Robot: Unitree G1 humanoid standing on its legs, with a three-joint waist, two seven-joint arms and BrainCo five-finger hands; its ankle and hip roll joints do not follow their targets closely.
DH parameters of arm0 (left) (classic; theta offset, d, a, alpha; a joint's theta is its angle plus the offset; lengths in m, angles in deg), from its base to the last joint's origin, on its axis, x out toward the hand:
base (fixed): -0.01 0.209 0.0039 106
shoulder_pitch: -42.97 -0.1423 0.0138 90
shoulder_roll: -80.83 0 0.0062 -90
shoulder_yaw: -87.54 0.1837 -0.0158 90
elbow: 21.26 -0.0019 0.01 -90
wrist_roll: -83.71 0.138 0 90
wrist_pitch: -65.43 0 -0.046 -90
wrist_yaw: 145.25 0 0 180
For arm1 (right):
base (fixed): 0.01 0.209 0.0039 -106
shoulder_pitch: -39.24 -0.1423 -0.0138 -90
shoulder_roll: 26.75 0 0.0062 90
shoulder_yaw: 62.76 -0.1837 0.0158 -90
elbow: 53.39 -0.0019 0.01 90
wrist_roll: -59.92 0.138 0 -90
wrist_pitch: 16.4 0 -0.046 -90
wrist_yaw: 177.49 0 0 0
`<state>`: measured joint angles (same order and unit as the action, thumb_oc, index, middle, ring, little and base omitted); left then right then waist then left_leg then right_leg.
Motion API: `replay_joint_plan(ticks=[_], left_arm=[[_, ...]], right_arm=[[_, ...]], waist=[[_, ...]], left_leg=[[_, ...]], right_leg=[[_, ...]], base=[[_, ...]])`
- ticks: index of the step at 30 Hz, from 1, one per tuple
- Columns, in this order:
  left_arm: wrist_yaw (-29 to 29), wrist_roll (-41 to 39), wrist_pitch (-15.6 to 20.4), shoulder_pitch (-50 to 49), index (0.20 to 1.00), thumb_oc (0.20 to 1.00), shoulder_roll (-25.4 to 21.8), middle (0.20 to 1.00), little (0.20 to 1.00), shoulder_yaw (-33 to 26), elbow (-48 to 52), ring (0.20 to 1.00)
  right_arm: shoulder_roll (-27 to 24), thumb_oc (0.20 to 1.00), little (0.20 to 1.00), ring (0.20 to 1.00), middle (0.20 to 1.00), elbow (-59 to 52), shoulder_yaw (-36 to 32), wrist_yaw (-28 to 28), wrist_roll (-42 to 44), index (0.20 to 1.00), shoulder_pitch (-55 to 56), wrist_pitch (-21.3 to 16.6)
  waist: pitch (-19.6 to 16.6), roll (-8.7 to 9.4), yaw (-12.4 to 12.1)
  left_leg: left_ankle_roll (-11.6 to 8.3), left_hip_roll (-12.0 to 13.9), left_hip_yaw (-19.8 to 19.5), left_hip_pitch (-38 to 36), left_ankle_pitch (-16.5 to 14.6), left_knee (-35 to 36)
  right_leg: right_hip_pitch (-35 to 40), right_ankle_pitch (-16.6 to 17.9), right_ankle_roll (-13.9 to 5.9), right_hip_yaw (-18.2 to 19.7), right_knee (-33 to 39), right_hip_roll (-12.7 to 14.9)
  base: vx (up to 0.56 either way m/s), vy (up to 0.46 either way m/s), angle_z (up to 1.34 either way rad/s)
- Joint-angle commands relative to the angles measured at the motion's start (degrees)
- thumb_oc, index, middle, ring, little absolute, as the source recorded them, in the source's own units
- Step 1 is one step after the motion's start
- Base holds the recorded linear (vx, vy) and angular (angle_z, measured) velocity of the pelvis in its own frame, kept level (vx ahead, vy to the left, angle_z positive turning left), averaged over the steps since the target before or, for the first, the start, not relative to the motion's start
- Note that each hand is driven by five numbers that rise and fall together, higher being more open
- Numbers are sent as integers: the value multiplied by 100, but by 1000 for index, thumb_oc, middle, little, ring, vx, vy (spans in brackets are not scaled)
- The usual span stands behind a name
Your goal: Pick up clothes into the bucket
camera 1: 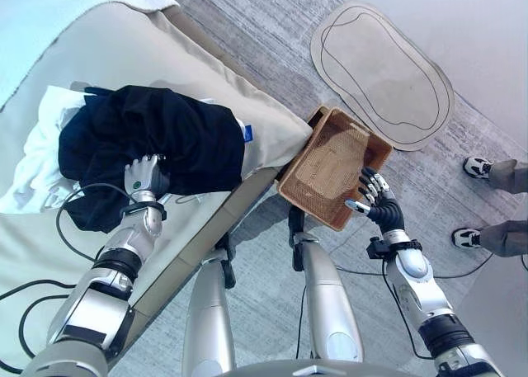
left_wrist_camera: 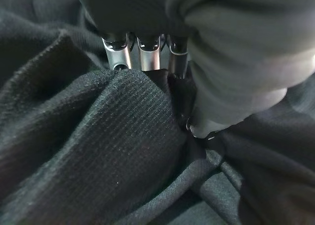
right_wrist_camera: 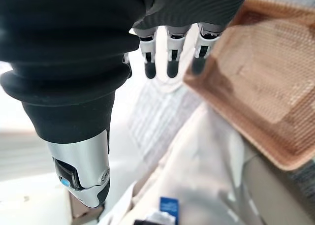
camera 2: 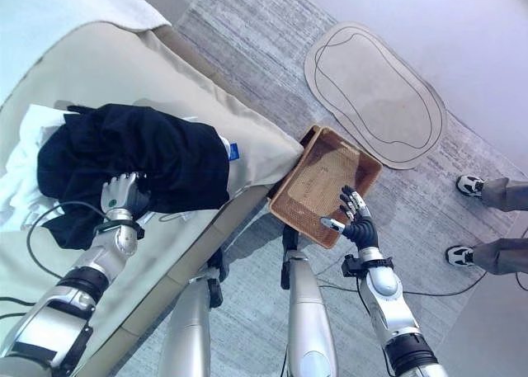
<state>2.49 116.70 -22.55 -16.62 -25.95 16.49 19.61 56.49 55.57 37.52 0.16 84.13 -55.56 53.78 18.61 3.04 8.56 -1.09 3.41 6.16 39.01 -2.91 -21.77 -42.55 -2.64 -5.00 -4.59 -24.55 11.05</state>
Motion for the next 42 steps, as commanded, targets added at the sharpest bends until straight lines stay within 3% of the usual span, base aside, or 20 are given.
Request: replay_joint_plan(ticks=[1,7,12,19,30,35,42], left_arm=[[-25,50,147,-301,200,200,-100,200,200,-266,218,200],[87,-56,415,-782,200,200,-125,200,200,-588,1186,200],[350,-209,821,-1557,200,200,-93,200,200,-1170,2661,200],[714,-483,1288,-2058,200,200,-110,200,200,-1646,4170,200],[1440,-1599,1656,-2450,200,200,-63,200,200,-2197,5877,200],[1594,-2303,1743,-1892,200,200,-205,200,200,-2219,6203,200],[1623,-2778,1546,-36,200,200,-698,200,200,-1505,5555,200]], right_arm=[[-98,1000,1000,1000,1000,-148,30,21,-26,1000,219,-133],[-33,1000,1000,1000,1000,50,-24,21,-132,1000,295,-53],[98,1000,1000,1000,1000,374,-178,87,-240,1000,447,50],[280,1000,1000,1000,1000,733,-220,184,-274,1000,481,157],[389,1000,1000,1000,1000,815,-183,262,-507,1000,489,282],[292,1000,1000,1000,1000,598,19,304,-859,1000,342,332],[39,1000,1000,1000,1000,-336,433,407,-1151,1000,-263,397]], waist=[[-292,-147,-7],[-361,-173,-129],[-528,-176,-291],[-773,-186,-460],[-972,-236,-641],[-1139,-273,-678],[-1430,-289,-670]], left_leg=[[-42,100,-166,-77,-15,81],[-96,72,-199,-781,107,569],[-175,62,-227,-1569,284,1183],[-238,101,-230,-2238,355,1597],[-242,109,-238,-2927,272,1768],[-259,107,-240,-3190,286,1922],[-272,117,-226,-3525,280,2082]], right_leg=[[598,621,-489,-217,709,529],[1324,701,-522,-335,1137,541],[2252,835,-577,-596,1806,492],[2996,925,-580,-829,2348,397],[3740,791,-563,-1025,2487,363],[4007,746,-578,-1136,2561,340],[4303,711,-601,-1214,2637,291]], base=[[55,-29,4],[68,-34,4],[80,-58,10],[78,-55,8],[66,-33,5],[55,-12,7],[45,-11,4]])
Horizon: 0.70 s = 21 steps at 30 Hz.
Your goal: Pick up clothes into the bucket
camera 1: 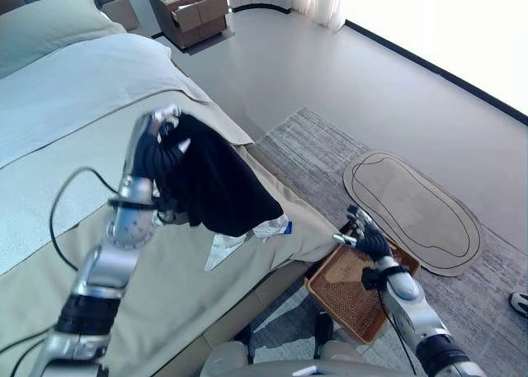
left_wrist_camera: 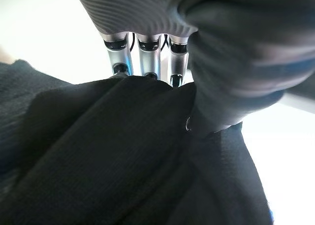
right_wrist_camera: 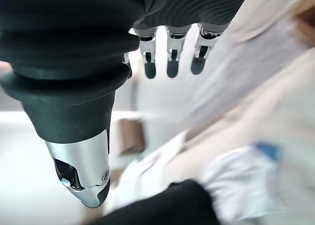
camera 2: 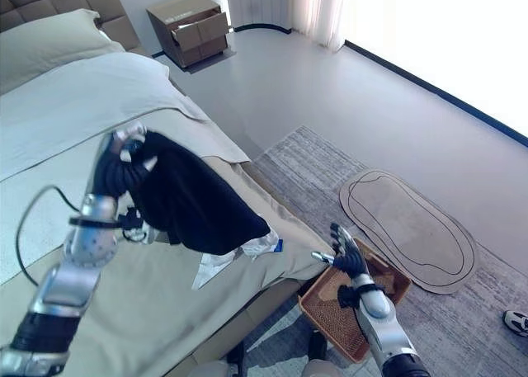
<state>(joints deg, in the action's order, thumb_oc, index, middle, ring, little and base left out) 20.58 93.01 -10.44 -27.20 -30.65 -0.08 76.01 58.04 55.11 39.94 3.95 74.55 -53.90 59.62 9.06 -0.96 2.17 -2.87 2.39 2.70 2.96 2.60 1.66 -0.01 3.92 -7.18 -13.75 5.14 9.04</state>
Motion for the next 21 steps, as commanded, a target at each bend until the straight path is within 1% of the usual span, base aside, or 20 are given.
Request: replay_joint_plan(ticks=[1,2,3,4,6,8,13,18,20,21], left_arm=[[-191,-413,341,1051,200,200,-234,200,200,166,-108,200],[-264,-398,261,1371,200,200,-272,200,200,294,-345,200],[-271,-395,264,1387,200,200,-272,200,200,306,-358,200],[-275,-339,195,1608,200,200,-324,200,200,393,-488,200],[-299,-273,170,1699,200,200,-334,200,200,408,-530,200],[-341,-204,136,1993,200,200,-350,200,200,499,-688,200],[-382,-227,95,2493,200,200,-335,200,200,708,-806,200],[-415,154,-64,3186,200,200,-335,200,200,1073,-1076,200],[-482,340,-111,3288,200,200,-334,200,200,1148,-1208,200],[-439,276,-119,3290,200,200,-306,200,200,1162,-1285,200]], right_arm=[[-109,1000,1000,1000,1000,-285,186,24,-198,1000,-442,-187],[-130,1000,1000,1000,1000,-382,301,16,-246,1000,-595,-154],[-128,1000,1000,1000,1000,-381,296,15,-246,1000,-597,-154],[-91,1000,1000,1000,1000,-475,356,72,-153,1000,-625,-110],[-80,1000,1000,1000,1000,-520,388,124,-119,1000,-620,-85],[-101,1000,1000,1000,1000,-578,472,220,-151,1000,-601,-59],[-99,1000,1000,1000,1000,-585,511,252,-115,1000,-545,-47],[-123,1000,1000,1000,1000,-600,517,283,-78,1000,-512,-45],[-136,1000,1000,1000,1000,-630,514,290,-77,1000,-465,-51],[-135,1000,1000,1000,1000,-637,508,295,-70,1000,-431,-48]], waist=[[-461,116,-36],[-502,120,-34],[-496,123,-39],[-553,125,-29],[-575,131,-30],[-645,129,-16],[-715,133,12],[-772,130,57],[-778,126,75],[-779,124,89]], left_leg=[[-95,220,122,72,-271,-257],[-96,233,144,3,-275,-229],[-96,233,145,-4,-274,-225],[-103,245,165,-54,-265,-187],[-106,248,173,-73,-258,-170],[-115,265,206,-151,-246,-115],[-118,271,198,-223,-239,-64],[-119,275,200,-275,-230,-27],[-126,273,215,-269,-212,-12],[-129,266,218,-266,-205,-7]], right_leg=[[55,56,-383,-297,-329,491],[96,54,-385,-290,-306,469],[101,55,-385,-290,-303,468],[132,53,-385,-284,-276,446],[148,54,-385,-287,-269,439],[200,59,-393,-303,-231,422],[258,62,-401,-308,-195,401],[302,61,-412,-286,-177,383],[289,71,-418,-286,-168,380],[283,75,-419,-279,-164,377]], base=[[0,0,0],[0,0,0],[33,-13,-2],[0,0,0],[18,-2,-1],[42,-5,-2],[7,-3,0],[0,0,0],[0,0,0],[0,0,0]])
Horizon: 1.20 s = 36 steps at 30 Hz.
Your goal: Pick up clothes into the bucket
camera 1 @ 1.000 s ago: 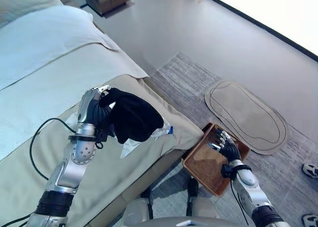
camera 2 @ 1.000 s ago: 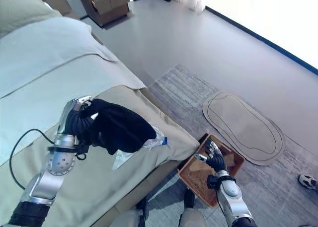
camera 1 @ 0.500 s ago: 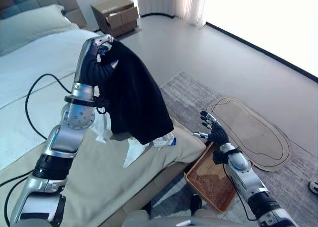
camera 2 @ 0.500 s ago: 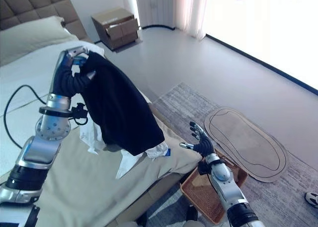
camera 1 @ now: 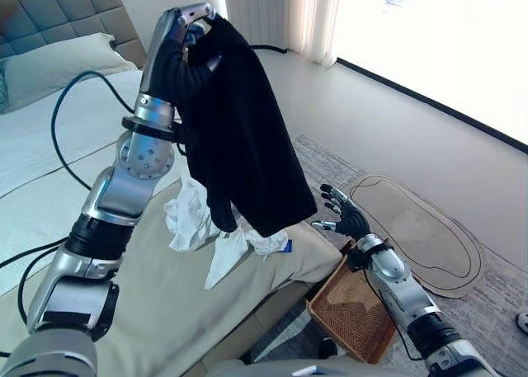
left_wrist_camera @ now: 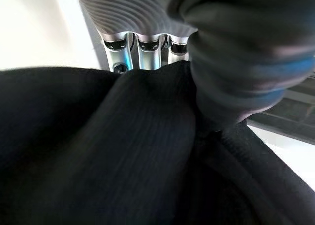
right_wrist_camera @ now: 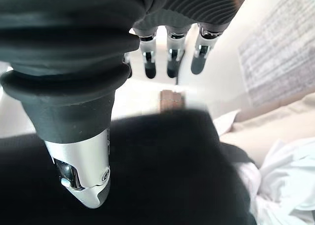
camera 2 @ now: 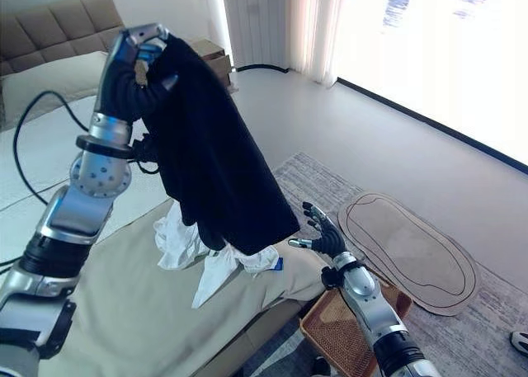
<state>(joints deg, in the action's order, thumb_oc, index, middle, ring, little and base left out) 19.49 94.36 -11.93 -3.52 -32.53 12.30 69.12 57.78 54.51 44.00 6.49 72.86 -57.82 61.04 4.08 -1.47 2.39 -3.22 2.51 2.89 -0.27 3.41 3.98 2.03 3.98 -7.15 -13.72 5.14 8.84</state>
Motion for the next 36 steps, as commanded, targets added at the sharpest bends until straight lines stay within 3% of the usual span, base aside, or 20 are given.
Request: replay_joint_plan(ticks=[1,11,17,27,36], left_arm=[[-327,63,31,877,200,200,-135,200,200,-137,-692,200],[-440,-185,39,786,200,200,-140,200,200,-306,-669,200],[-289,-323,105,650,200,200,-19,200,200,-209,-305,200],[427,-1063,320,137,200,200,1026,200,200,390,377,200],[708,-1597,329,267,200,200,1559,200,200,821,695,200]], right_arm=[[-89,1000,1000,1000,1000,-574,77,56,121,1000,45,-187],[-57,1000,1000,1000,1000,-590,-35,29,153,1000,311,-203],[-19,1000,1000,1000,1000,-1203,-330,-258,146,1000,141,-324],[211,1000,1000,1000,1000,-1058,81,-560,94,1000,-1053,-179],[457,1000,1000,1000,1000,-838,508,-700,96,1000,-1606,-29]], waist=[[-289,180,72],[-326,190,129],[-315,170,150],[-305,214,72],[-276,204,38]], left_leg=[[-97,251,210,65,-275,-235],[-87,245,230,38,-285,-214],[-79,245,239,47,-282,-213],[-61,261,232,-18,-326,-255],[-53,259,227,-32,-318,-258]], right_leg=[[69,80,-421,-291,-161,396],[77,120,-436,-272,-123,392],[55,125,-439,-247,-130,391],[118,77,-377,-219,-153,375],[123,75,-358,-208,-177,378]], base=[[0,0,0],[0,0,0],[0,0,0],[0,0,0],[0,0,0]])
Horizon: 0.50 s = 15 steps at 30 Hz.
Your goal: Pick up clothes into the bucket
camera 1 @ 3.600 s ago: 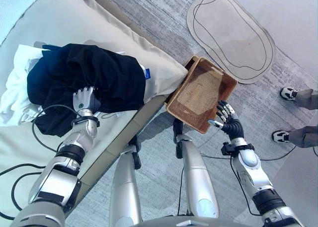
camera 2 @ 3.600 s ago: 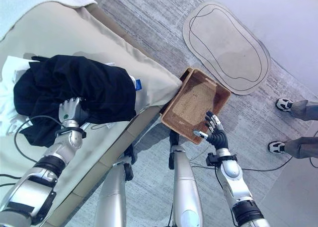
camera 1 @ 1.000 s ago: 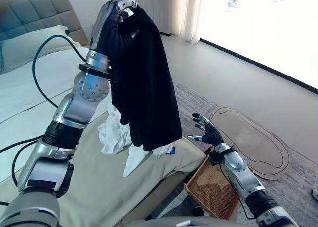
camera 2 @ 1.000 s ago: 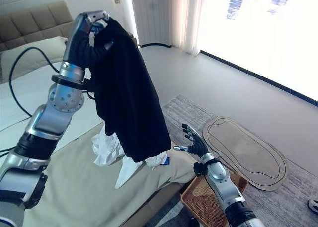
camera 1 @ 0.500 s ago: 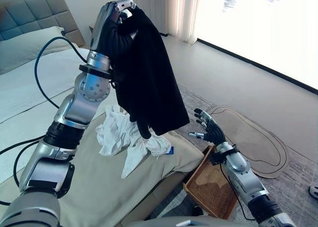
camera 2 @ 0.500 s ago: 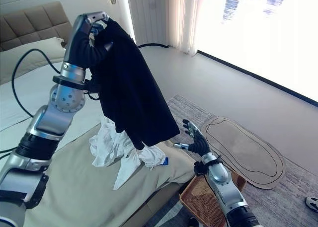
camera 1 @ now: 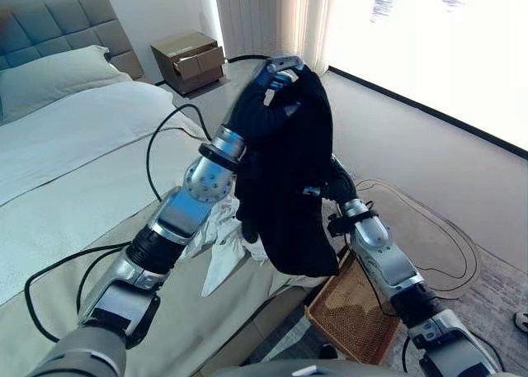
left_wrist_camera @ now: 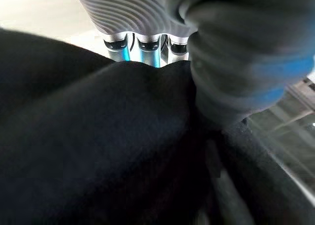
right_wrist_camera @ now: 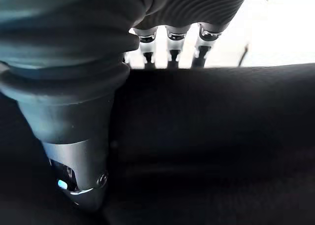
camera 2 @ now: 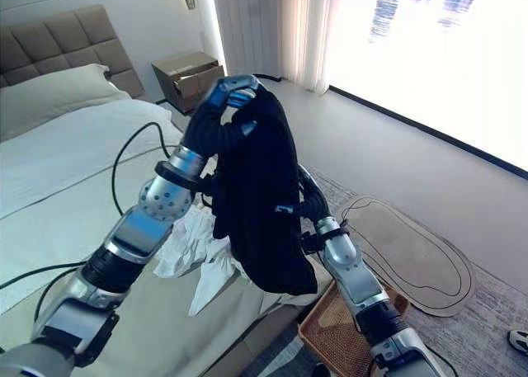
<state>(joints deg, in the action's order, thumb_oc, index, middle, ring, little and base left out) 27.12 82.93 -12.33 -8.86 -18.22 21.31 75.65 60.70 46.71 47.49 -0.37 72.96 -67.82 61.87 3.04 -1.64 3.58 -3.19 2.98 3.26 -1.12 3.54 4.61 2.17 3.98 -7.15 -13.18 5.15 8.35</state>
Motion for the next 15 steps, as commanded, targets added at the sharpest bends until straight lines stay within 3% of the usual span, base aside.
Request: replay_joint_plan(ticks=[1,7,10,11,12,13,15], left_arm=[[-26,-485,374,824,200,200,185,200,200,-45,57,200],[149,-412,350,953,200,200,362,200,200,140,25,200],[171,-416,363,964,200,200,354,200,200,139,6,200],[184,-440,369,980,200,200,340,200,200,138,17,200],[186,-457,370,988,200,200,324,200,200,137,38,200],[176,-473,373,990,200,200,323,200,200,140,60,200],[184,-547,396,1008,200,200,236,200,200,65,224,200]], right_arm=[[195,1000,1000,1000,1000,-58,252,107,262,1000,-650,-84],[178,1000,1000,1000,1000,-92,931,1135,1167,1000,-847,163],[166,1000,1000,1000,1000,-30,1066,1250,1211,1000,-874,192],[160,956,956,956,956,22,1102,1222,1092,956,-881,195],[169,482,482,482,482,82,1104,1193,1068,482,-859,205],[211,200,200,200,200,229,1095,1147,1084,200,-823,205],[188,200,200,200,200,455,1014,897,691,200,-783,197]], waist=[[-167,224,-83],[-160,255,-99],[-174,255,-110],[-181,251,-109],[-185,250,-115],[-188,254,-117],[-195,246,-126]], left_leg=[[-55,212,194,54,-330,-325],[-64,230,204,61,-321,-324],[-71,232,211,57,-321,-321],[-73,235,207,53,-322,-315],[-73,234,203,54,-321,-314],[-71,231,199,53,-324,-315],[-68,230,195,56,-331,-322]], right_leg=[[104,78,-355,-257,-177,431],[106,71,-343,-270,-176,435],[117,72,-346,-278,-153,430],[123,72,-345,-282,-144,423],[130,73,-345,-288,-140,422],[141,71,-346,-300,-134,421],[148,71,-348,-299,-135,422]], base=[[0,0,0],[0,0,0],[0,0,0],[0,0,0],[0,0,0],[0,0,0],[0,0,0]])
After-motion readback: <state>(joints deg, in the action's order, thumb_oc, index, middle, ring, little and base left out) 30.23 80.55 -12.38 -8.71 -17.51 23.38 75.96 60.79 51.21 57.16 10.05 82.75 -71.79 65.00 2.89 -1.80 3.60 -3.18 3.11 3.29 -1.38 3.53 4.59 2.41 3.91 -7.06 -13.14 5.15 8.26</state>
